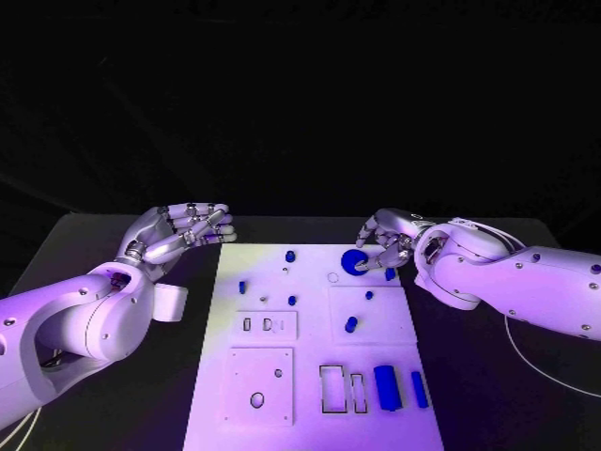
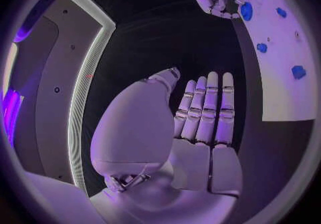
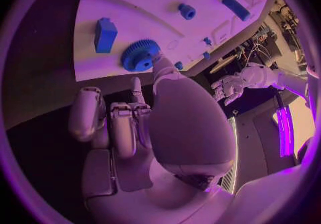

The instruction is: Assemble the parts on the task board

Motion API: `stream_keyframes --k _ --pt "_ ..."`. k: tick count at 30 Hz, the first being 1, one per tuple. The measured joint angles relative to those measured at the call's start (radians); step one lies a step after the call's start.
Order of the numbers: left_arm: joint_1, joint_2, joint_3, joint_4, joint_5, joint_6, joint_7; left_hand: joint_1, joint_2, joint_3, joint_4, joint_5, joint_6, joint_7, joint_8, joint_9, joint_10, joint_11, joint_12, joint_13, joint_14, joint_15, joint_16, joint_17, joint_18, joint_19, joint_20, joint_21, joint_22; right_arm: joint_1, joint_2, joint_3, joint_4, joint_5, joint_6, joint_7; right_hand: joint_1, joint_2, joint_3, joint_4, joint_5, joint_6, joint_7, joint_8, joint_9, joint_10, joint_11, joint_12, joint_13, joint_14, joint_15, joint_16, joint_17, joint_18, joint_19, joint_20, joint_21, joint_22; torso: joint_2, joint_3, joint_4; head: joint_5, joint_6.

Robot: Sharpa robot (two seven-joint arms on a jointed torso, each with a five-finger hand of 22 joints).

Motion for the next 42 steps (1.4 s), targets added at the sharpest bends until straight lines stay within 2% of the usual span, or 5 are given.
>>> stream_keyframes --k 20,26,28,35,42 --pt "0.000 0.001 0.000 0.000 0.000 0.001 -0.001 0.000 0.000 0.000 0.000 0.000 0.000 0.000 0.000 0.000 0.004 0.003 0.000 0.000 0.000 0.000 -0.004 0.002 0.000 0.000 0.000 0.000 -0.002 -0.008 0.022 0.000 -0.025 0.010 0.021 -0.001 0.020 0.019 0.000 0.000 0.000 0.000 0.000 0.004 0.004 0.000 0.000 0.000 0.000 0.000 0.000 0.000 0.000 0.000 0.004 -0.004 0.009 0.009 0.000 0.0019 -0.0006 0.005 -0.006" --pt "0.000 0.001 0.000 0.000 0.000 0.001 -0.001 0.000 0.000 0.000 0.000 0.000 0.000 0.000 0.000 0.000 0.004 0.003 0.000 0.000 0.000 0.000 -0.004 0.002 0.000 0.000 0.000 0.000 -0.001 -0.009 0.025 0.001 -0.028 0.011 0.020 0.002 0.043 0.042 0.050 -0.001 0.004 0.007 -0.001 0.008 0.003 0.000 0.000 0.004 0.000 0.000 0.000 0.000 0.000 0.000 0.004 -0.004 0.009 0.018 -0.001 0.0023 0.0005 0.006 -0.008" --pt "0.000 0.000 0.000 0.000 0.000 0.001 -0.001 0.000 0.000 0.000 0.000 0.000 0.000 0.000 0.000 0.000 0.004 0.003 0.000 0.000 0.000 0.000 -0.004 0.002 0.000 0.000 0.000 0.000 -0.001 -0.010 0.026 0.001 -0.028 0.012 0.018 0.003 0.042 0.050 0.074 0.001 0.004 0.021 -0.004 0.009 0.000 0.000 0.000 0.004 0.000 0.000 0.000 0.004 0.000 -0.011 0.004 -0.004 0.013 0.021 -0.001 0.0022 0.0005 0.007 -0.008" --pt "0.000 0.000 0.000 -0.001 0.000 0.002 -0.001 0.000 0.000 0.000 0.000 0.000 0.000 0.000 0.000 0.000 0.004 0.003 0.000 0.000 0.000 0.000 -0.004 0.002 0.000 0.000 0.000 0.000 -0.001 -0.012 0.026 0.001 -0.026 0.011 0.010 0.004 0.044 0.054 0.120 -0.002 0.002 0.042 -0.012 0.014 -0.004 0.000 0.000 0.004 0.000 0.000 0.000 0.004 0.000 -0.016 0.007 -0.007 0.017 0.031 -0.001 0.0022 -0.0006 0.008 -0.009" --pt "0.000 0.001 0.000 -0.002 0.000 0.002 -0.002 0.000 0.000 0.003 -0.003 0.000 0.000 0.000 -0.004 -0.001 0.003 0.003 -0.005 0.000 0.000 0.000 -0.004 0.004 0.000 0.000 0.000 0.000 -0.003 -0.015 0.022 -0.001 -0.008 -0.006 -0.018 0.004 0.048 0.058 0.156 -0.004 0.005 0.050 -0.010 0.011 -0.005 -0.002 -0.002 0.004 0.000 0.000 0.000 0.004 0.000 -0.016 0.011 -0.011 0.026 0.042 -0.001 0.0023 -0.0008 0.008 -0.007"
